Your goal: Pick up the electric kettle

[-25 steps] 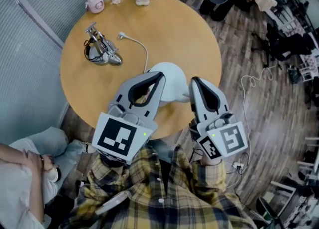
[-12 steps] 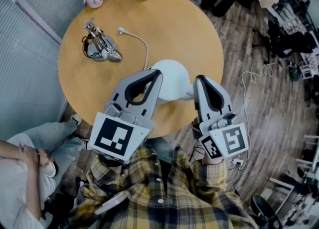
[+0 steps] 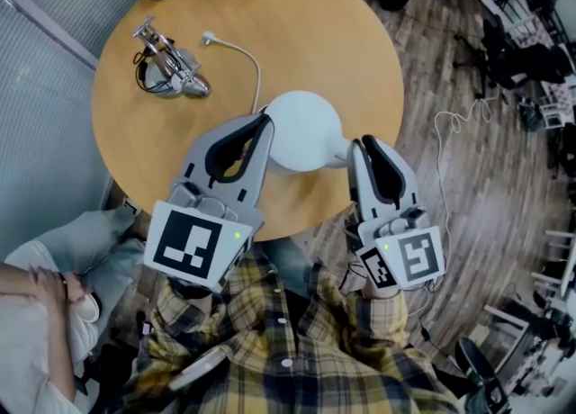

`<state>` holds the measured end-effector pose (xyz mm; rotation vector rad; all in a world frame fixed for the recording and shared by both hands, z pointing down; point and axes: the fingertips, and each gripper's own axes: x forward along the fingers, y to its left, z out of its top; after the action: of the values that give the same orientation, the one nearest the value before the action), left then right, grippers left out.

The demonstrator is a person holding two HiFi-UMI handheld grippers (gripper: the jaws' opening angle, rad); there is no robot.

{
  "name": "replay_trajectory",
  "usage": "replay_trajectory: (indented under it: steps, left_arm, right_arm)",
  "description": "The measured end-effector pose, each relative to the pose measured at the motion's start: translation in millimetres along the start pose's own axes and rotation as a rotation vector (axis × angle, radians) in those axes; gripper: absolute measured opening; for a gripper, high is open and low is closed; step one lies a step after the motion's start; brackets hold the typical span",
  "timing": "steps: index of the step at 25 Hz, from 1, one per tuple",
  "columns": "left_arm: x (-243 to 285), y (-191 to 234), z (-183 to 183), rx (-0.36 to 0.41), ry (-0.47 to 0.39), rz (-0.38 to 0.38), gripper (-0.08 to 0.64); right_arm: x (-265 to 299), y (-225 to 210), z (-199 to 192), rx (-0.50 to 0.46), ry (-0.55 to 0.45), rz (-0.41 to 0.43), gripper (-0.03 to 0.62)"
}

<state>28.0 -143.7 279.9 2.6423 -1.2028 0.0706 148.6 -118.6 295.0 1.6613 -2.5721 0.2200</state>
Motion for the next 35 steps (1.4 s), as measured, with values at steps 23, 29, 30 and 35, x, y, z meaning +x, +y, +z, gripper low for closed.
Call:
replay_trajectory:
  steps: [23, 29, 30, 35]
  left_arm:
    - [-6.2, 39.1, -67.8, -0.038, 0.064, 0.077, 0.003]
    - [-4.2, 50.3, -86.5, -0.055, 0.088, 0.083, 0.003]
    - [-3.7, 51.3, -88.9, -0.057, 0.091, 0.083, 0.003]
    - [-0.6, 52.8, -98.7, -0.068, 0.106, 0.081, 0.003]
  right_arm:
    - [-20.3, -35.7, -89.7, -0.017, 0.064, -0.187, 0.264]
    - [-20.8, -42.5, -120.8, -0.005, 0.122, -0.203, 0.267]
    - [-19.7, -43.5, -125.6, -0.006, 0.131, -0.205, 0.267]
    - [-14.5, -52.6, -142.9, 0.010, 0.152, -0.234, 0.267]
